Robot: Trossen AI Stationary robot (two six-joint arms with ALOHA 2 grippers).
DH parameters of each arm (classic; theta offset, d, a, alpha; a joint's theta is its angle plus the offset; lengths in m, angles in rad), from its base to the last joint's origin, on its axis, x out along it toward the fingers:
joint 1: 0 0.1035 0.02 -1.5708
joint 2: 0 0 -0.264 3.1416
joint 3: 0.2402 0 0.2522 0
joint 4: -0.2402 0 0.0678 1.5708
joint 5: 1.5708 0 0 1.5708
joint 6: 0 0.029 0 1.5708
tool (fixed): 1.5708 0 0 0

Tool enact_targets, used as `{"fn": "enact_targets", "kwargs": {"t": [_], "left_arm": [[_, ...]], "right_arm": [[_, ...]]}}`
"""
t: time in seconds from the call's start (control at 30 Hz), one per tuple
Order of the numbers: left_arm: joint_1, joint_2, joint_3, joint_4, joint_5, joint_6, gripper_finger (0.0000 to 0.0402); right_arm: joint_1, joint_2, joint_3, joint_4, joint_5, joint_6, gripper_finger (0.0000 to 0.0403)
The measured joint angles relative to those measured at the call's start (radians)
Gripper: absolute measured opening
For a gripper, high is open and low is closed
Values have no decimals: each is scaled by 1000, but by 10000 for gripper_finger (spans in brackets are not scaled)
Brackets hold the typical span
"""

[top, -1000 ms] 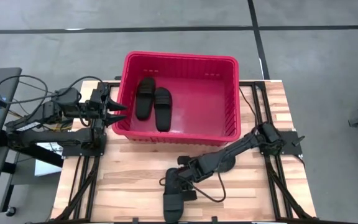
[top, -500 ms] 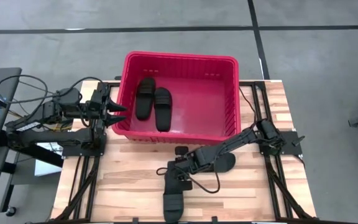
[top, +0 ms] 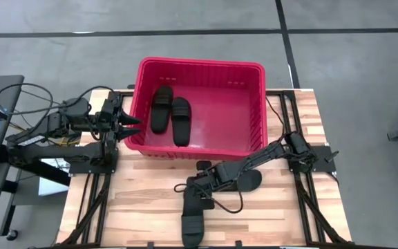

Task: Pick and place slides into bin
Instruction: Put the black slide into the red organizer bin

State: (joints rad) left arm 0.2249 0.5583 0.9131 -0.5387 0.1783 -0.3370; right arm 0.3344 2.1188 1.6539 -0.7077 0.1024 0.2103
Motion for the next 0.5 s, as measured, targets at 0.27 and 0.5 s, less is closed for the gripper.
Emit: {"fn": "enact_targets", "kwargs": {"t": [0.27,0.5], "left_arm": [[0,0,0,-41,0,15,190],[0,-2,0,-44,-1,24,190]], "right_arm": [[-19,93,7,42,-51,56,119],[-23,121,29,46,-72,70,118]]}}
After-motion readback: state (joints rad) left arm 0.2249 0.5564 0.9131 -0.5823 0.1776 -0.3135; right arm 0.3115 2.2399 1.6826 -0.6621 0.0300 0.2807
